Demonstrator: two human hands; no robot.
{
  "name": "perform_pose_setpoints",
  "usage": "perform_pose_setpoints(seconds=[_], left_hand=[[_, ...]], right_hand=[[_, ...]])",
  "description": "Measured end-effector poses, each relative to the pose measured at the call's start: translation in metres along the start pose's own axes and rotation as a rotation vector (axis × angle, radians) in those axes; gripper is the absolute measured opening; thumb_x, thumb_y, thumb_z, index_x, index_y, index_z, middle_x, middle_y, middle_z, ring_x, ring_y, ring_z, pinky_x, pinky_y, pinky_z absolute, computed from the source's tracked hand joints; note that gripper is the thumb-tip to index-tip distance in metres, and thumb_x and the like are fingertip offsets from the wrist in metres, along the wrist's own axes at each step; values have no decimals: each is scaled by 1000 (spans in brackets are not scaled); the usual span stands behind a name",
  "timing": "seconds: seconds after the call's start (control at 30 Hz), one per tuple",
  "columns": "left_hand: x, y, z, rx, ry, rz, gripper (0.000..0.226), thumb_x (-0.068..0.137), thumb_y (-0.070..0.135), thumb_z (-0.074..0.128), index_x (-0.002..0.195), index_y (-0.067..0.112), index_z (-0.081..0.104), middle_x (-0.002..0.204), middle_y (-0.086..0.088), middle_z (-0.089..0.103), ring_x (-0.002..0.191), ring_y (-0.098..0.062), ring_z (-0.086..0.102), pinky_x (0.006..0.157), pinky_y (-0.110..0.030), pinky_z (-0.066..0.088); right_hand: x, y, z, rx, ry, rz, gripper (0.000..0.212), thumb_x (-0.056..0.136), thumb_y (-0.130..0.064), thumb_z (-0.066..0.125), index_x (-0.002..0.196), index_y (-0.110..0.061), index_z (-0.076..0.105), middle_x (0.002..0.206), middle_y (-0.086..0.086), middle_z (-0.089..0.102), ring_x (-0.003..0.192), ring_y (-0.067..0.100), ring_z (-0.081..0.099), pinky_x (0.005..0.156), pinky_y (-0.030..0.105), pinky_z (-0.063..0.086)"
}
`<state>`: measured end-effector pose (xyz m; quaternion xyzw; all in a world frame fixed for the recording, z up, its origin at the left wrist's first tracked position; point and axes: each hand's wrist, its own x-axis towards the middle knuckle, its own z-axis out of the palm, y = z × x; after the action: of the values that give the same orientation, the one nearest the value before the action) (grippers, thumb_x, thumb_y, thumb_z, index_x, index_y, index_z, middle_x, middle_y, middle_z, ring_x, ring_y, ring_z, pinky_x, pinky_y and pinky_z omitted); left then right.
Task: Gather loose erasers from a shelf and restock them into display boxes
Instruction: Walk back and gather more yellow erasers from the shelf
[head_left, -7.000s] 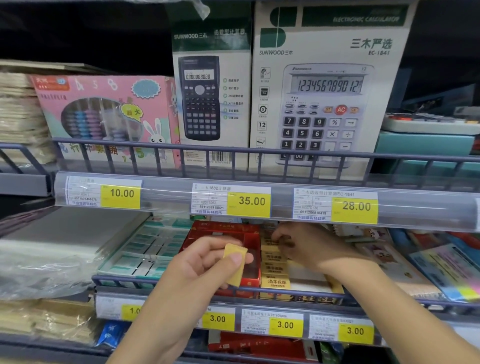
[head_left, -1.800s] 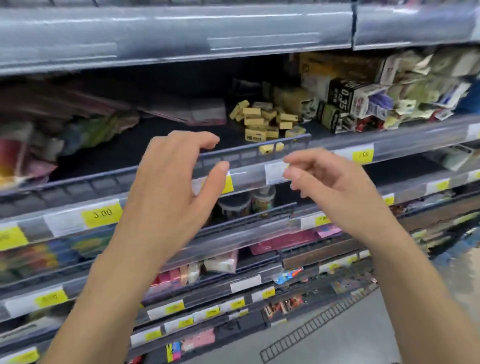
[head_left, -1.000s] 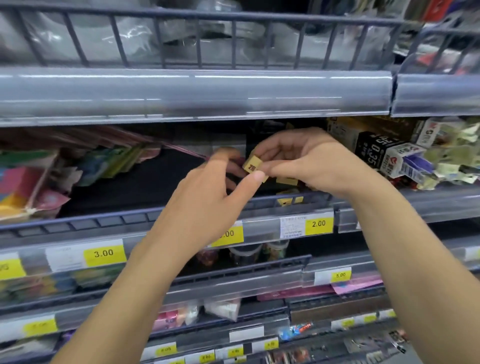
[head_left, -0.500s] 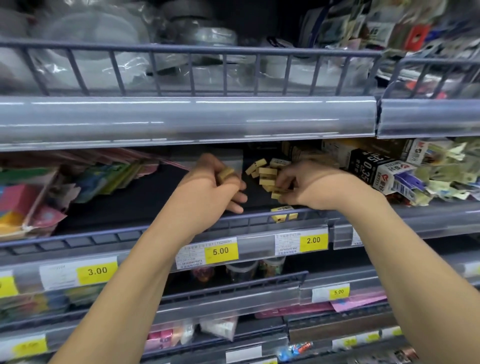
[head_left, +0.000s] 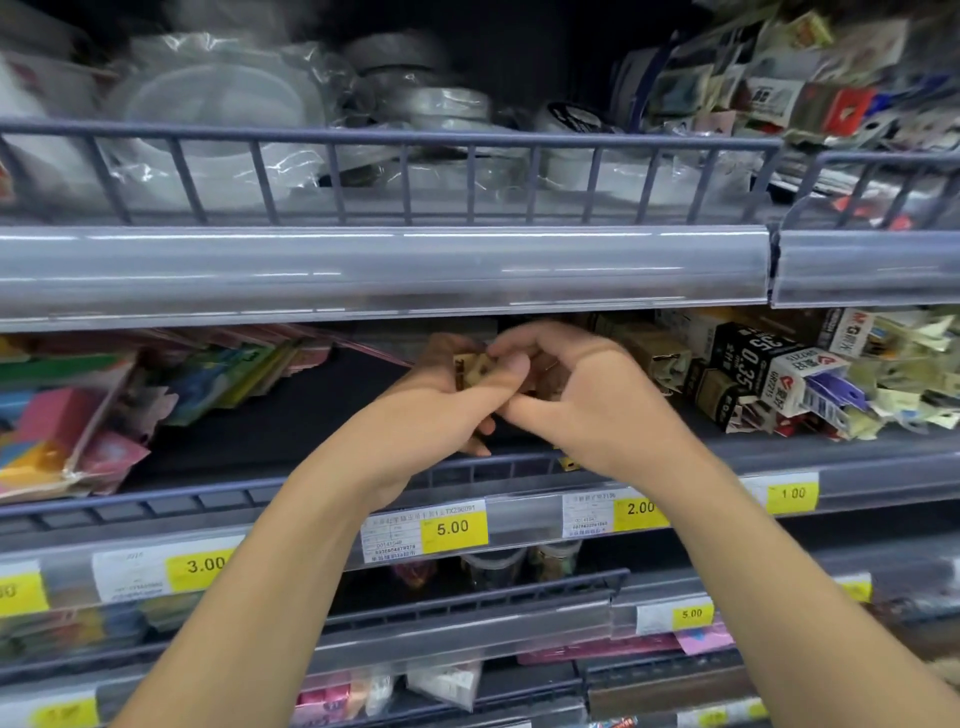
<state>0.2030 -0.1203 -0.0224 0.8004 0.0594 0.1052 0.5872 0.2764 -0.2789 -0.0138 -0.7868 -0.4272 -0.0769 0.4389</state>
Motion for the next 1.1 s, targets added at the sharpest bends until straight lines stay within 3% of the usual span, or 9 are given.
perform_pose_setpoints(seconds=[0.1, 0.23, 0.33, 0.4, 0.47, 0.57, 0.73, 0.93, 1.1], left_hand=[[0, 0, -3, 0, -8, 24, 17, 103, 42, 60, 114, 30, 56, 101, -11, 74, 85, -24, 76, 77, -38, 65], [-2, -3, -7, -53, -24, -21, 17, 106, 33, 57, 119, 21, 58, 103, -11, 74, 92, -35, 77, 90, -48, 63], [-1, -6, -9, -138, -7, -47, 7, 107, 15, 54, 113, 16, 59, 94, -8, 73, 85, -24, 78, 77, -39, 66], [0, -7, -11, -170, -2, -51, 11, 106, 7, 56, 113, 14, 59, 96, -6, 73, 81, -14, 77, 64, -29, 62], [1, -7, -11, -168, 10, -38, 14, 104, 6, 59, 114, 15, 61, 91, -1, 75, 75, -10, 73, 57, -23, 56], [0, -6, -10, -162, 45, -25, 12, 103, 11, 62, 113, 17, 63, 85, -1, 71, 65, -6, 66, 52, -21, 49], [1, -6, -9, -152, 70, -57, 8, 104, 23, 63, 110, 19, 64, 81, -2, 62, 57, -9, 57, 48, -21, 44], [0, -5, -11, -161, 61, -79, 9, 104, 12, 62, 111, 15, 63, 98, -2, 65, 71, -9, 68, 52, -20, 53], [0, -7, -13, -109, 68, -67, 10, 103, 10, 61, 109, 19, 64, 99, -7, 59, 74, -13, 52, 50, -19, 43]], right_hand=[[0, -5, 14, -96, 55, -50, 42, 72, -19, 76, 108, -37, 66, 93, -21, 62, 84, -5, 58, 72, 8, 40], [0, -3, 14, -38, -39, -71, 45, 73, -22, 83, 114, -32, 66, 90, -16, 61, 79, 1, 58, 68, 11, 42], [8, 9, -9, -49, -18, 34, 43, 76, -27, 85, 115, -34, 67, 92, -17, 65, 81, -4, 60, 69, 6, 42], [17, 22, -24, -266, -34, 155, 41, 81, -30, 81, 119, -36, 66, 94, -18, 64, 79, -4, 57, 66, 2, 37], [25, 35, -30, -479, -140, 241, 44, 85, -32, 77, 126, -35, 63, 104, -16, 61, 87, 3, 55, 73, 11, 39], [31, 49, -27, -624, -270, 225, 48, 86, -36, 75, 132, -30, 60, 124, -3, 54, 110, 18, 53, 88, 24, 41], [36, 57, -20, -646, -254, 214, 58, 86, -38, 75, 138, -31, 51, 134, 1, 55, 126, 25, 51, 100, 32, 44], [41, 52, -19, -705, -269, 177, 47, 86, -38, 74, 129, -26, 58, 128, 1, 53, 117, 24, 52, 88, 30, 42], [40, 52, -17, -665, -277, 188, 48, 86, -36, 75, 127, -28, 54, 126, -1, 58, 107, 21, 52, 78, 28, 37]])
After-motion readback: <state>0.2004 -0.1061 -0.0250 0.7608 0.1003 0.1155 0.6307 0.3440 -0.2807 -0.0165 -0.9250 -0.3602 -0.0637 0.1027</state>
